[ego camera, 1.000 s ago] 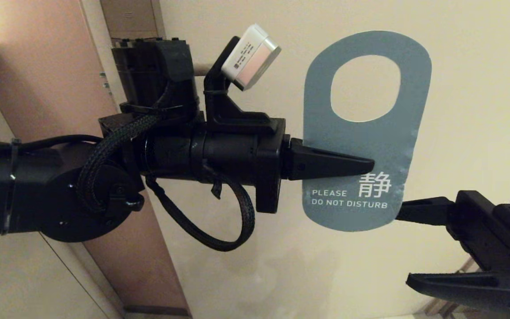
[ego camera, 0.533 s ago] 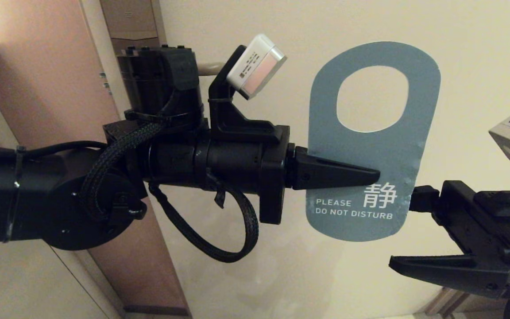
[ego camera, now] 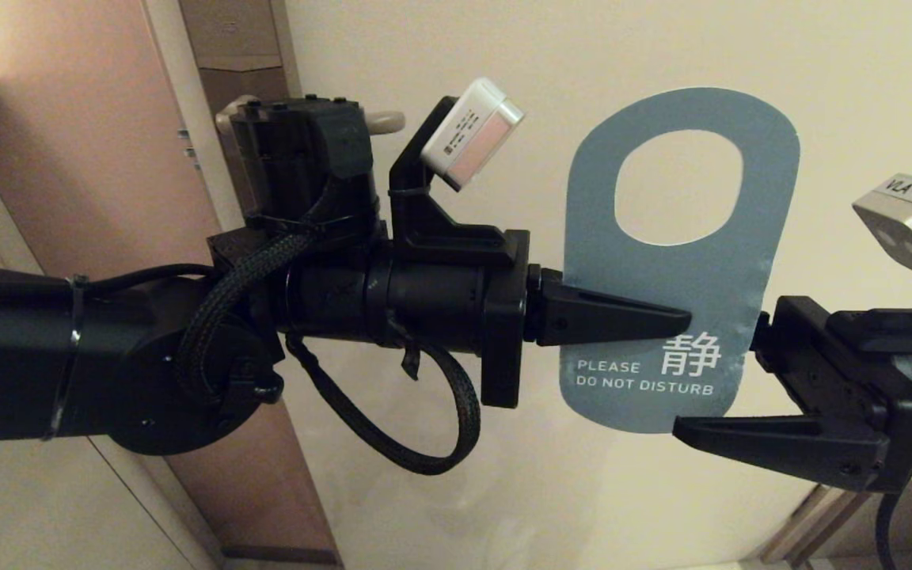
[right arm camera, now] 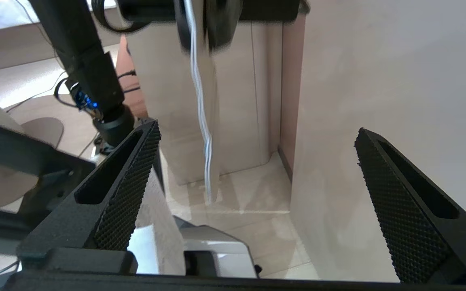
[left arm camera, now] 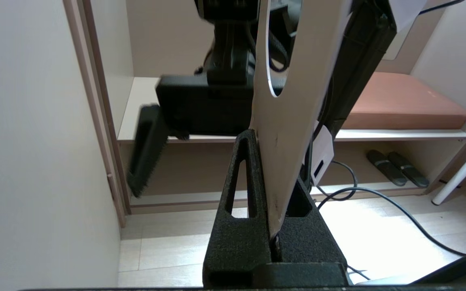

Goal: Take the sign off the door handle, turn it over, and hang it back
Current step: Hand it to the other hand

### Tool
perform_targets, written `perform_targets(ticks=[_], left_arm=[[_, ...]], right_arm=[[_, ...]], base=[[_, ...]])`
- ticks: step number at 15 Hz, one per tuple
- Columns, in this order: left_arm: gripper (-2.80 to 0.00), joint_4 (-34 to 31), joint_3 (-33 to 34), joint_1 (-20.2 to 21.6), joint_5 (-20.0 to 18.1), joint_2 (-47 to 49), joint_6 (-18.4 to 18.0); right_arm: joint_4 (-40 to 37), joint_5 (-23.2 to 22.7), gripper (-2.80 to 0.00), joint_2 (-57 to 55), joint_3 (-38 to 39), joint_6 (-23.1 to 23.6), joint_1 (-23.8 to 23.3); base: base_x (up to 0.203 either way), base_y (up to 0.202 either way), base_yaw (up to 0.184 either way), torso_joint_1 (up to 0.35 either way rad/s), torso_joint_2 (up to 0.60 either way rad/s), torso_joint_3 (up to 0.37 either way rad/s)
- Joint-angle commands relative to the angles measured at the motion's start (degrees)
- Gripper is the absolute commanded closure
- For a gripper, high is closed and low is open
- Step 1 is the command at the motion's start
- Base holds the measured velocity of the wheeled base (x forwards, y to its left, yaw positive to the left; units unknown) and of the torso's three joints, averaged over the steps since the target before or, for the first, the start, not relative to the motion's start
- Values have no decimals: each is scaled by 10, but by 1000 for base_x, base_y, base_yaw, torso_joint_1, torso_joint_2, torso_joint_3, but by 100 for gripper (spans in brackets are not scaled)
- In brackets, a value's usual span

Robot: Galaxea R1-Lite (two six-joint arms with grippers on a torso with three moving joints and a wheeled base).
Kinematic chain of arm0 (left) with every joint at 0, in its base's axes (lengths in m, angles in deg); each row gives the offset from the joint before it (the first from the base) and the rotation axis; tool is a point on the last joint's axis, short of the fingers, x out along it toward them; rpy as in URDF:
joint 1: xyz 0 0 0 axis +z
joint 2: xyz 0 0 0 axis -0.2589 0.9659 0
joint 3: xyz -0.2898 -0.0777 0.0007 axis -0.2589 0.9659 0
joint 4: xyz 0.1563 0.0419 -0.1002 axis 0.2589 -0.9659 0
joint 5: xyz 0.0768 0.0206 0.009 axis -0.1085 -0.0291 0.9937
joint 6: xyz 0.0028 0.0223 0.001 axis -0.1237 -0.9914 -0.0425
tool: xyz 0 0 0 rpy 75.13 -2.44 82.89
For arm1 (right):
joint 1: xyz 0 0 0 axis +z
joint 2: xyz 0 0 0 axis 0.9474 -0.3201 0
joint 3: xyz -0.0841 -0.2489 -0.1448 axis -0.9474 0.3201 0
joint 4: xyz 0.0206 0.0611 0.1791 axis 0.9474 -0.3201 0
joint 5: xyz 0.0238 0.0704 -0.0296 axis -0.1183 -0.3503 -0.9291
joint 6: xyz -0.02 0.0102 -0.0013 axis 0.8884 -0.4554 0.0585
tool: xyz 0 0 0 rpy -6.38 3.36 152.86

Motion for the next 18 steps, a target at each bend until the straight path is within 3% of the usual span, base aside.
perform_targets(ticks=[1,18], left_arm=[[0,3,-1,0,-3,5,0],[0,41,0,1,0,19,5]], right_arm=[[1,-3,-280,-13,-14,0,1],[1,-4,-280,-20,-12,1,24]], base=[[0,0,0,0,0,0],[0,0,0,0,0,0]])
